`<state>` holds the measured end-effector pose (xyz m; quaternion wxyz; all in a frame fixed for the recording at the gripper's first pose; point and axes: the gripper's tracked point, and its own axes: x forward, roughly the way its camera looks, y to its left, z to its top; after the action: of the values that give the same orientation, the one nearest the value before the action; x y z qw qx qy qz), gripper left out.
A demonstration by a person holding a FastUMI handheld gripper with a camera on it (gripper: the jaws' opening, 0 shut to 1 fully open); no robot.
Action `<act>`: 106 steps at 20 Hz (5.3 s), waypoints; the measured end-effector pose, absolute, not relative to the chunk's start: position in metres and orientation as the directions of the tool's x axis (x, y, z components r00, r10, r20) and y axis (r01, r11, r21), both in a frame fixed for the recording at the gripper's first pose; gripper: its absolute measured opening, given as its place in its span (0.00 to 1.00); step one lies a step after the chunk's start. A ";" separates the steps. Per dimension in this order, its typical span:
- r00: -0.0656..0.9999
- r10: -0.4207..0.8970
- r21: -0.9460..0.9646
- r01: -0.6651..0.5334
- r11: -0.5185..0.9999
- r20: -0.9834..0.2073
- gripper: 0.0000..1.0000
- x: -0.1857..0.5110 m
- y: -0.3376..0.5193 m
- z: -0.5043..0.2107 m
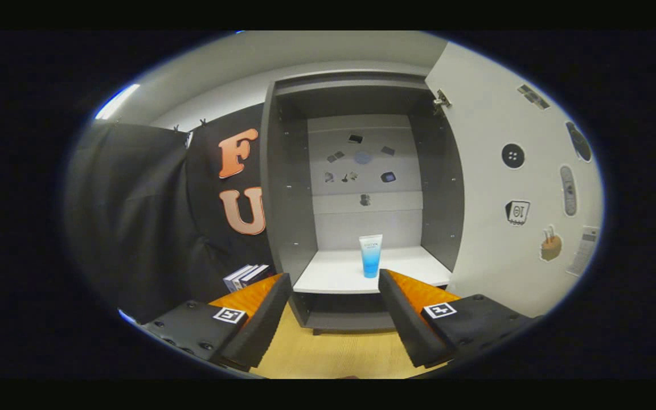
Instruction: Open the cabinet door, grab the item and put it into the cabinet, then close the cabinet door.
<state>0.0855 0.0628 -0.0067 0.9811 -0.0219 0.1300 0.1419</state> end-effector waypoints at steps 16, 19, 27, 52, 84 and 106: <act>0.995 0.017 -0.126 -0.029 0.992 -0.095 0.97 -0.126 -0.185 0.094; 0.992 -0.098 -0.157 0.085 0.984 -0.075 0.97 -0.130 -0.238 0.099; 0.990 -0.133 -0.161 0.124 0.979 -0.043 0.97 -0.042 -0.279 0.112; 0.987 -0.137 -0.165 0.122 0.979 -0.082 0.89 -0.035 -0.127 0.089; 0.931 0.274 -0.030 -0.289 0.957 -0.241 0.98 0.144 0.114 0.008; 0.945 0.248 -0.045 -0.263 0.964 -0.214 0.95 0.146 0.113 0.013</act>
<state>0.1462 0.1131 0.0127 0.9855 -0.0366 0.1036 0.1295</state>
